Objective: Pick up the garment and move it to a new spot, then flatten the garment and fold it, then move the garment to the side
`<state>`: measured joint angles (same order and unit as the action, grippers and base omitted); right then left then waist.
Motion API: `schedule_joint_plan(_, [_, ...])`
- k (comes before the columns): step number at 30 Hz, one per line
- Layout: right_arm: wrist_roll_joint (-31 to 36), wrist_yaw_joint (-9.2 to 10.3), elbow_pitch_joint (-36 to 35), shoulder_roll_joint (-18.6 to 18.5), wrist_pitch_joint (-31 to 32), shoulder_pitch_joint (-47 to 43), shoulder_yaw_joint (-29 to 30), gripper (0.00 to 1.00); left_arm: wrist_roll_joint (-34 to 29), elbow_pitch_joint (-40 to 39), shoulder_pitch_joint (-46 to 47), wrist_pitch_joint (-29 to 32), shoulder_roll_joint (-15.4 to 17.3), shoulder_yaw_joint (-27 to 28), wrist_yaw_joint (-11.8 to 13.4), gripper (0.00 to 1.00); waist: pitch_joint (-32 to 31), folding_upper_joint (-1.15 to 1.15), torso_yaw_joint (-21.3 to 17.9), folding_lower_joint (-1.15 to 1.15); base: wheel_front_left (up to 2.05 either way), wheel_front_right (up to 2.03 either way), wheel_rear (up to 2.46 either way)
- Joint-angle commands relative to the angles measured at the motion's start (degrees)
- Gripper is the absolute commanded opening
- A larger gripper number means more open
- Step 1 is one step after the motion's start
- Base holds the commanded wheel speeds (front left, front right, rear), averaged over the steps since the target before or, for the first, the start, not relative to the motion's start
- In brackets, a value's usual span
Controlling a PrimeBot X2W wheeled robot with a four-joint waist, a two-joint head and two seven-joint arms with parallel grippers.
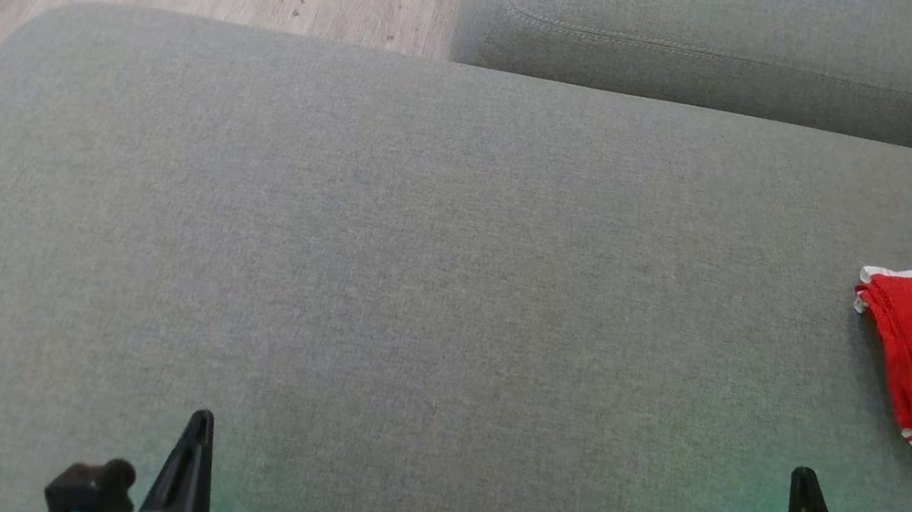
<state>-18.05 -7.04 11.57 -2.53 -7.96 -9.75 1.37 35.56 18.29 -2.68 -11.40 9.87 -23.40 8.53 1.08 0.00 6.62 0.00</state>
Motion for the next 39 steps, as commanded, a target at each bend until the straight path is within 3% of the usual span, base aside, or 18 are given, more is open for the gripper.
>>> schedule_joint_plan(1, [-1.9,-0.06,-1.6,-0.5,0.2,2.3,0.0,0.00,1.3,-1.7,2.3,0.3,-0.1,1.7,-0.4,0.00,0.0,0.00,-0.1,0.00,0.00,0.00,0.00])
schedule_joint_plan(39, [-26.9,-0.19,-0.3,-1.3,4.0,6.8,0.6,0.00,20.2,-2.5,4.5,5.7,-2.0,10.6,-5.6,0.00,-0.3,0.00,-2.3,0.00,0.00,0.00,0.00])
